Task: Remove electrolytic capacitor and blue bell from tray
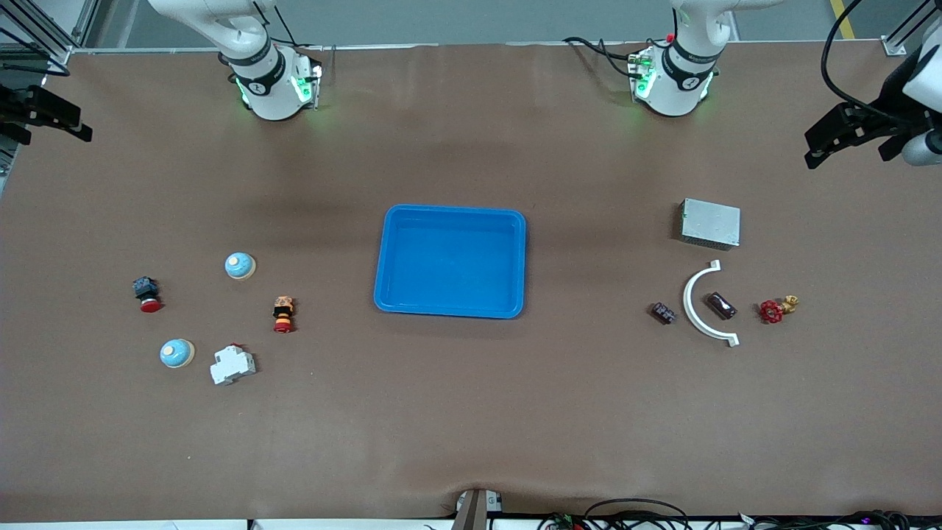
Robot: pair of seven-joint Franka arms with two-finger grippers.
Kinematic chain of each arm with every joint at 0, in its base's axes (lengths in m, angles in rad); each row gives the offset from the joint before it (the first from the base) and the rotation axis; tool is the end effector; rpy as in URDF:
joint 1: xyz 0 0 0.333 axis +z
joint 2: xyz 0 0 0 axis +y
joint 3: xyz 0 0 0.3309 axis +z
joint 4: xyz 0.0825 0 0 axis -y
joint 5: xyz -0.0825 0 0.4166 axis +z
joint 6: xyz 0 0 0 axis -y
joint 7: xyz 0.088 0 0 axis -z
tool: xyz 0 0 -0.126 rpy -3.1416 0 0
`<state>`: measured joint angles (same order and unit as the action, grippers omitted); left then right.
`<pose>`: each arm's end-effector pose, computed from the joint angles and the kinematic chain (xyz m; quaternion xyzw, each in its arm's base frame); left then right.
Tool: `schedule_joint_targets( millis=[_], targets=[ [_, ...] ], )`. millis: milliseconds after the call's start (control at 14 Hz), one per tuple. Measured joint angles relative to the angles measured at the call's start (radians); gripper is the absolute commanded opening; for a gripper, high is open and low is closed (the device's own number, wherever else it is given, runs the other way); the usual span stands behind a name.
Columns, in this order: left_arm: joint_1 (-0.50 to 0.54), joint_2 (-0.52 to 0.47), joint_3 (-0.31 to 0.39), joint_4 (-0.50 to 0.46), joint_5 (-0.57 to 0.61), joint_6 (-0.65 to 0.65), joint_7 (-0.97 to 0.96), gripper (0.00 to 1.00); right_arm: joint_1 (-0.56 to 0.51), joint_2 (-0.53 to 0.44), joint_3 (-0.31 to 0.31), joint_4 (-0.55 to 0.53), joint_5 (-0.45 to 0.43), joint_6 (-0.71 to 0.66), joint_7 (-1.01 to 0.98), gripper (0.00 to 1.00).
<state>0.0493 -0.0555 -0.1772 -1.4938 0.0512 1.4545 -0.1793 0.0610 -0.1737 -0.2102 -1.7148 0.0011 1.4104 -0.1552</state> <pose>0.5523 -0.0673 0.6800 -0.9991 -0.0289 -0.0122 0.0288 0.5030 -0.0847 0.6295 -0.9976 -0.0058 0.0636 0.0284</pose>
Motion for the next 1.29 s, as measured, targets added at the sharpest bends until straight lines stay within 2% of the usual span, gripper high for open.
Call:
schedule_joint_targets(
  millis=[571, 857, 1071, 1286],
  targets=[
    [0.002, 0.002, -0.009, 0.000, 0.000, 0.000, 0.000, 1.00, 0.029, 0.256, 0.023, 0.105, 0.012, 0.029, 0.000, 1.00],
    [0.005, 0.001, -0.006, 0.004, -0.002, 0.000, 0.000, 1.00, 0.013, 0.268, 0.028, 0.143, 0.015, 0.023, 0.000, 1.00],
    [0.005, -0.001, -0.004, 0.022, -0.004, 0.000, 0.000, 1.00, -0.047, 0.269, 0.096, 0.147, 0.016, 0.021, 0.000, 1.00],
    [0.006, -0.001, -0.001, 0.023, -0.004, 0.000, 0.000, 1.00, -0.055, 0.270, 0.111, 0.147, 0.016, 0.020, 0.000, 1.00]
  ],
)
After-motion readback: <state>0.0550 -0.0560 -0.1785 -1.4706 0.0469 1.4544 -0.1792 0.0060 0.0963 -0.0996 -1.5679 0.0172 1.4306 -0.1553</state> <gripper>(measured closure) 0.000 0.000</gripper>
